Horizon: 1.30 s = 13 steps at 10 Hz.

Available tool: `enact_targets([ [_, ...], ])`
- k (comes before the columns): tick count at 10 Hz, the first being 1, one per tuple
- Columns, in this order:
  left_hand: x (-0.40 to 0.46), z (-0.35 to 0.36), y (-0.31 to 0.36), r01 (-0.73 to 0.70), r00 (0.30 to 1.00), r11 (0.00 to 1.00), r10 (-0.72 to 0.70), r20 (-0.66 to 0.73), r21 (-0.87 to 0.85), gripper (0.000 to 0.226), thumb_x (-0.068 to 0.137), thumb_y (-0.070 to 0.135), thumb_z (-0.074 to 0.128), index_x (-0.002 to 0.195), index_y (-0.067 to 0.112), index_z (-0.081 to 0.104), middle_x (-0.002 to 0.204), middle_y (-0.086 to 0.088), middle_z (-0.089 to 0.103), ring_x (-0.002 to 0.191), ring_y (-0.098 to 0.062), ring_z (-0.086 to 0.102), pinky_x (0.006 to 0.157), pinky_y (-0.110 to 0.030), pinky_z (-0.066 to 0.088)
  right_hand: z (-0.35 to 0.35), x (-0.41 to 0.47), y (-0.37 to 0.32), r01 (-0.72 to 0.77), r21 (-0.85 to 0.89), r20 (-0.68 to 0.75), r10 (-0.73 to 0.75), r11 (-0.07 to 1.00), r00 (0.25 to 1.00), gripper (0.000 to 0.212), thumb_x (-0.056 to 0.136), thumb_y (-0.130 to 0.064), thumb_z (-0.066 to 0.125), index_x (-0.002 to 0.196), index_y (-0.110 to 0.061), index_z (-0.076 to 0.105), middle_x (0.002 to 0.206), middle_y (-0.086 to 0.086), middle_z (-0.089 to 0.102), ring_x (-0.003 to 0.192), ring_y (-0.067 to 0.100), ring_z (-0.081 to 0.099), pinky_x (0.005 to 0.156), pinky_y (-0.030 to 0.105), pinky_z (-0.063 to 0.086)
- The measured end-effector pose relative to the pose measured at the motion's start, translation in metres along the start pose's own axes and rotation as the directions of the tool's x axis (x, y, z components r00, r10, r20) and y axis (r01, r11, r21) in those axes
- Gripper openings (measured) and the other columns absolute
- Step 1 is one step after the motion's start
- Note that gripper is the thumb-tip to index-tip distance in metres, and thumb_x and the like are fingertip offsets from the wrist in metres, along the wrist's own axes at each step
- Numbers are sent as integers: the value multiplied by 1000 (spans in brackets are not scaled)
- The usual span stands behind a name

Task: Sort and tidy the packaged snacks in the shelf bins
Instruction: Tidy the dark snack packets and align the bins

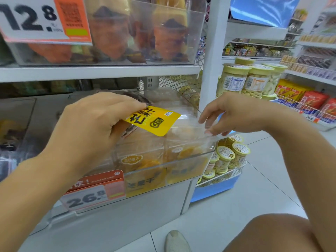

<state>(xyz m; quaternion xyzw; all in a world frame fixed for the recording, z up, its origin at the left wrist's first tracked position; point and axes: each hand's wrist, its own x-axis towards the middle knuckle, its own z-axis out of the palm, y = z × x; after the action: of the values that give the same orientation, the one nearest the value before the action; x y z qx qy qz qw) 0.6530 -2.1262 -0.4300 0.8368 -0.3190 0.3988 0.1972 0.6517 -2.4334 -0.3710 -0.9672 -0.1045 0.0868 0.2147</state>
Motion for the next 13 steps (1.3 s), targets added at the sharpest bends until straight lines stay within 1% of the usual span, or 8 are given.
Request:
enact_targets([
  [3,-5,7,-24,61,991,998,-64,117,30,35,90,22,68,124,30,67,122,12,66,114,-13,63,91,-43,53,19,36,0,80,-201,17,-78,976,997,29,86,12,61,93,-9,79,81,-2,75,59,13,73,58,29,62],
  [6,-4,10,-9,9,999,1000,-7,50,-23,37,85,5,73,120,15,71,118,0,70,109,-24,66,90,-48,53,30,53,11,153,-195,87,-138,969,987,16,88,-7,74,90,-21,81,81,-6,76,71,5,71,64,27,57],
  [7,8,5,19,-63,996,983,52,-71,-171,20,91,13,71,111,15,73,108,6,70,101,-7,64,93,-23,50,8,30,10,127,78,11,-128,989,992,23,86,-23,76,108,-17,76,94,-3,76,81,12,74,70,29,61],
  [8,19,14,43,13,983,881,-98,-156,-472,16,96,20,65,111,19,67,104,6,69,97,-4,64,86,-19,51,-4,0,4,335,167,-293,-278,927,915,55,72,-45,83,122,-29,67,113,-14,72,105,6,68,87,38,59],
  [9,30,32,76,164,952,492,-308,6,-855,24,96,19,58,119,14,62,111,5,72,107,-10,68,88,-29,56,14,-3,-10,537,420,-268,-466,731,843,44,78,-25,82,119,-20,66,114,-7,73,112,11,67,93,32,55],
  [10,32,48,87,270,922,527,-383,59,-806,21,99,20,59,119,15,64,112,1,70,105,-8,66,91,-27,54,26,8,-9,557,492,-340,-441,669,830,28,78,-4,74,106,1,71,102,12,76,100,27,73,89,40,59],
  [11,29,52,78,245,961,826,-276,15,-507,31,89,12,72,115,28,68,106,6,54,100,1,55,85,-13,44,29,17,11,666,372,-576,-402,647,712,30,77,3,77,106,5,73,108,15,75,106,30,70,94,39,56],
  [13,37,26,84,546,689,-332,-344,638,-769,74,60,-7,49,132,7,50,113,-13,73,85,-25,72,62,-32,60,34,22,25,591,-317,-759,-572,742,311,26,83,-17,80,108,-18,73,121,2,67,116,25,58,101,33,42],
])
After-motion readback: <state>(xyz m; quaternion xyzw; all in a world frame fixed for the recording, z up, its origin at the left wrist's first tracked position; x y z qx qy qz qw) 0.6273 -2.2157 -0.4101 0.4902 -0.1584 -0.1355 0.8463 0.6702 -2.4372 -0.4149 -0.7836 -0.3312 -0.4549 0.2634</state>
